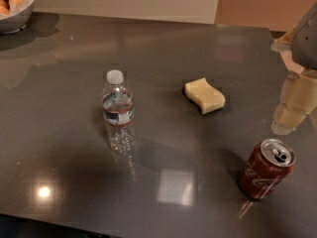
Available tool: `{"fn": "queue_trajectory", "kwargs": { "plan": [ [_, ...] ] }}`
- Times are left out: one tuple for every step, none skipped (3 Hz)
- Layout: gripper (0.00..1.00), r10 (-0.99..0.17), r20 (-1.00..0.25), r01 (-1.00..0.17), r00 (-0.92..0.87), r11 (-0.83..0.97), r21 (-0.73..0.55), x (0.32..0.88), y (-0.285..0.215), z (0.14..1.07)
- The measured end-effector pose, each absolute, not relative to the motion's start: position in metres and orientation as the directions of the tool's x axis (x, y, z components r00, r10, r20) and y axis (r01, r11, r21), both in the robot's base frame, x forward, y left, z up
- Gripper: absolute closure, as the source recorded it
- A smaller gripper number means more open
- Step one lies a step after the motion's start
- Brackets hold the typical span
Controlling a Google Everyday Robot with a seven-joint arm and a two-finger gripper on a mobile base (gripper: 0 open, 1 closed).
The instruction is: Pick coke can
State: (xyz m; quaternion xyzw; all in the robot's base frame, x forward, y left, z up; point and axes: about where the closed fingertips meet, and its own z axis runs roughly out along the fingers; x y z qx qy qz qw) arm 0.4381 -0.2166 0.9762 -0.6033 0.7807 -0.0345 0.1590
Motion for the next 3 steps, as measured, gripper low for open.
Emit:
{"fn": "queue_trajectory", "kwargs": {
  "plan": [
    [0.0, -0.953, -0.207, -0.931, -0.221, 0.27, -0.246, 0.4382, -0.2166, 0.9763],
    [0.0, -0.952, -0.216, -0.936, -0.216, 0.265, -0.231, 0.4375, -0.2168, 0.9803],
    [0.0, -0.953, -0.235, -0.949, -0.191, 0.24, -0.203, 0.4292, -0.2175, 0.9831]
  ]
}}
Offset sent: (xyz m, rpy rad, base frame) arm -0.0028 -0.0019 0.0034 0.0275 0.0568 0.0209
